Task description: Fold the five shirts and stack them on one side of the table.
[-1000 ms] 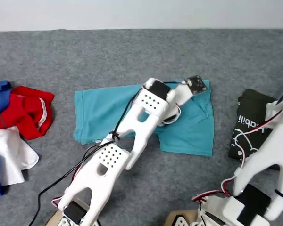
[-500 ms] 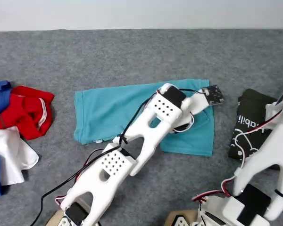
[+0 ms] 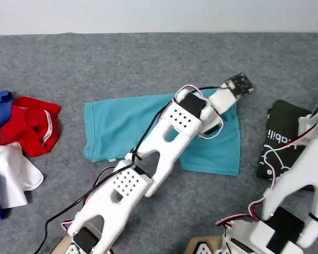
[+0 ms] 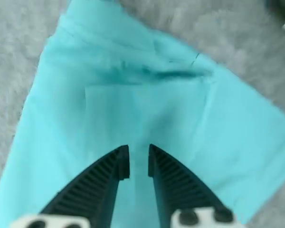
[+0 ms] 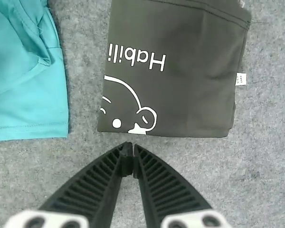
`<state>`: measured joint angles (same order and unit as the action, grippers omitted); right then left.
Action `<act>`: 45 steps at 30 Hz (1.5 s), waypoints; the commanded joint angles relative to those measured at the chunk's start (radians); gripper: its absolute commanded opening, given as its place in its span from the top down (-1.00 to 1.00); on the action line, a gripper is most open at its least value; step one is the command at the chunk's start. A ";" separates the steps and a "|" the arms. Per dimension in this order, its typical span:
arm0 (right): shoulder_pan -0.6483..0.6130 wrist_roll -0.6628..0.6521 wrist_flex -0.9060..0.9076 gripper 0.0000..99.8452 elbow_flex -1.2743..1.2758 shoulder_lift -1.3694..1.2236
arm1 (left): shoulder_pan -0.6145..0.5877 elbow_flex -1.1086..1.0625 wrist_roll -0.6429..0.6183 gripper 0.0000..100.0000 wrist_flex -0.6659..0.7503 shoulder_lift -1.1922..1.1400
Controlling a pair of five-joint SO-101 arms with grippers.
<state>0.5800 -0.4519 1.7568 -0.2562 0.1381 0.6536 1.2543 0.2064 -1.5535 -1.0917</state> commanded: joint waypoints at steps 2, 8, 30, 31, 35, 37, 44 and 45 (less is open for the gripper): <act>0.013 -0.009 0.030 0.98 -0.008 0.047 | 0.029 0.077 -0.008 0.85 -0.120 0.071; 0.013 -0.009 0.031 0.98 -0.008 0.047 | 0.043 0.070 -0.008 0.85 -0.204 0.080; 0.036 -0.009 0.033 0.98 -0.008 0.047 | 0.140 -0.298 0.077 0.65 -0.158 0.100; 0.036 -0.009 0.033 0.98 -0.008 0.045 | 0.135 -0.298 0.086 0.66 -0.152 0.086; 0.036 -0.009 0.031 0.98 -0.008 0.044 | 0.138 -0.298 0.092 0.76 -0.149 0.063; 0.036 -0.009 0.031 0.98 -0.008 0.042 | 0.141 -0.298 0.092 0.83 -0.149 0.061; 0.036 -0.009 0.031 0.98 -0.008 0.042 | 0.138 -0.193 0.132 0.99 -0.199 0.064; 0.036 -0.009 0.031 0.98 -0.008 0.044 | 0.135 -0.166 0.133 0.99 -0.201 0.064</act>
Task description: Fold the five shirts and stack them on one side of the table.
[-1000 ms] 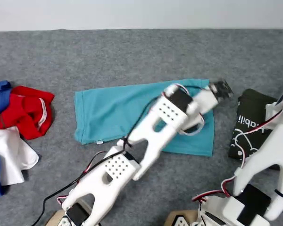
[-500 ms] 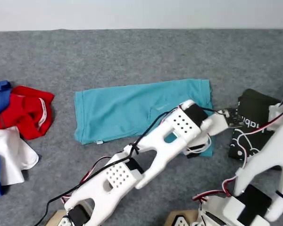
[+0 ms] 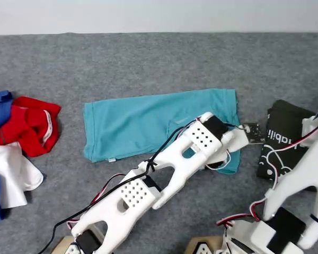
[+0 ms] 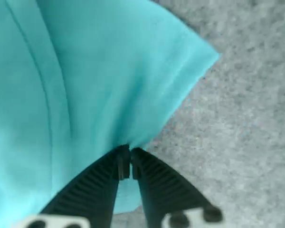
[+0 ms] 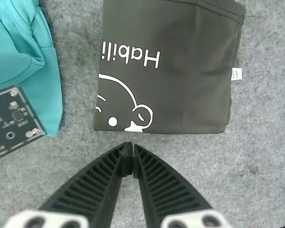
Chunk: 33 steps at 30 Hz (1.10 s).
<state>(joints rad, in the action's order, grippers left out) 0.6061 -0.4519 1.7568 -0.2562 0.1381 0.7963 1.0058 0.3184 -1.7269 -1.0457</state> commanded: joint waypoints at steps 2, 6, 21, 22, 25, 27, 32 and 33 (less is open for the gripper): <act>0.010 -0.009 0.031 0.98 -0.008 0.044 | -0.026 0.134 0.025 0.99 -0.028 0.018; 0.010 -0.009 0.030 0.98 -0.008 0.044 | -0.071 0.216 0.026 0.99 -0.026 0.009; -0.056 -0.005 0.031 0.98 -0.006 0.038 | -0.270 0.226 0.028 0.95 0.120 -0.095; -0.065 -0.005 0.031 0.98 -0.006 0.038 | -0.282 0.228 0.028 0.91 0.130 -0.101; -0.096 -0.005 0.031 0.98 -0.005 0.036 | -0.313 0.229 0.021 0.80 0.161 -0.101; -0.124 -0.008 0.030 0.98 0.012 0.036 | -0.322 0.251 0.021 0.77 0.158 -0.094; -0.226 -0.009 0.024 0.98 0.130 0.036 | -0.321 0.314 0.021 0.76 0.132 -0.077; -0.245 -0.009 0.010 0.98 0.158 0.036 | -0.319 0.318 0.021 0.76 0.130 -0.078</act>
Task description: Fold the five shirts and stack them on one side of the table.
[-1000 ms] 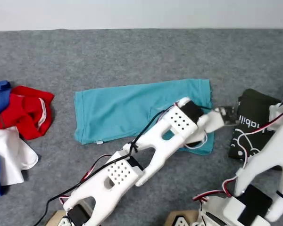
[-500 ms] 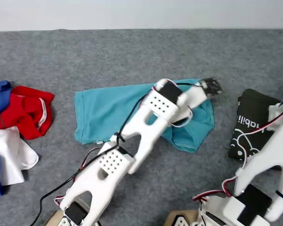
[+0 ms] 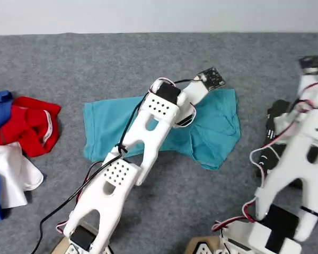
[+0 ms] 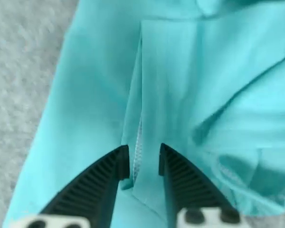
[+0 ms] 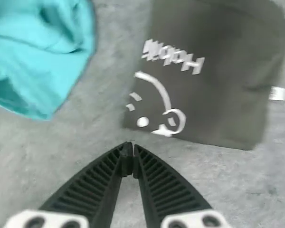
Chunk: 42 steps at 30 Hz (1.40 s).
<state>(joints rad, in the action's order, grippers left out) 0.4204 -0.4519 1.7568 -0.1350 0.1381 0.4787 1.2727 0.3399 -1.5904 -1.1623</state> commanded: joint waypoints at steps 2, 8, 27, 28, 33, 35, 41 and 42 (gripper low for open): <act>-0.085 -0.009 -0.016 0.98 0.072 0.038 | -0.002 0.053 0.000 0.76 -0.006 0.037; -0.090 -0.009 -0.022 0.98 0.071 0.042 | 0.043 0.065 0.000 0.77 -0.121 0.046; 0.286 -0.210 -0.016 0.98 0.071 0.048 | 0.310 -0.140 -0.029 0.77 -0.166 0.241; 0.302 -0.224 -0.016 0.98 0.071 0.048 | 0.319 -0.160 -0.029 0.77 -0.166 0.247; 0.349 -0.265 -0.027 0.98 0.071 0.048 | 0.341 -0.229 -0.029 0.76 -0.163 0.244; 0.354 -0.279 -0.027 0.98 0.071 0.048 | 0.341 -0.265 -0.028 0.76 -0.161 0.239; 0.348 -0.292 -0.028 0.98 0.071 0.048 | 0.334 -0.280 -0.021 0.64 -0.161 0.155; 0.346 -0.292 -0.030 0.98 0.071 0.047 | 0.338 -0.280 -0.021 0.63 -0.161 0.141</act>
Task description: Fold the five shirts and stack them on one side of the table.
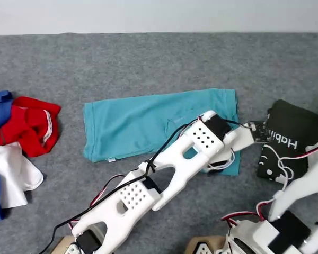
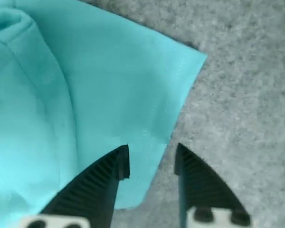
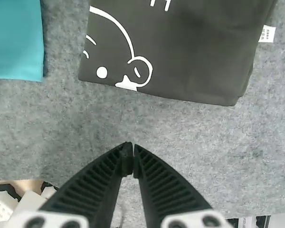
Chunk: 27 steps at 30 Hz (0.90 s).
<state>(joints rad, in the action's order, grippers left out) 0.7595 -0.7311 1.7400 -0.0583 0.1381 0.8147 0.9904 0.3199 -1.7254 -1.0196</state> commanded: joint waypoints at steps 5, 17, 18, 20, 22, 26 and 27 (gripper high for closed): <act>0.010 -0.012 -0.054 0.98 -0.006 0.047 | 0.011 0.008 0.000 0.63 -0.023 -0.037; 0.010 -0.012 -0.054 0.98 -0.006 0.047 | 0.014 0.031 0.000 0.99 -0.011 -0.066; 0.010 -0.012 -0.054 0.98 -0.006 0.047 | 0.014 0.044 0.000 0.99 -0.020 -0.063; 0.012 -0.012 -0.054 0.98 -0.006 0.048 | 0.014 0.070 -0.003 0.99 -0.032 -0.044; 0.013 -0.012 -0.051 0.98 -0.006 0.048 | 0.014 0.082 -0.003 0.99 -0.032 -0.005; 0.015 -0.012 -0.044 0.98 -0.006 0.051 | 0.011 0.077 -0.002 0.99 -0.031 0.071; 0.015 -0.012 -0.044 0.98 -0.006 0.058 | 0.006 0.077 -0.002 0.99 -0.029 0.078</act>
<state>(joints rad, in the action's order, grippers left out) 0.7595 -0.7327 1.7016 -0.0583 0.1381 0.8286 1.0349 0.3184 -1.7315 -1.0411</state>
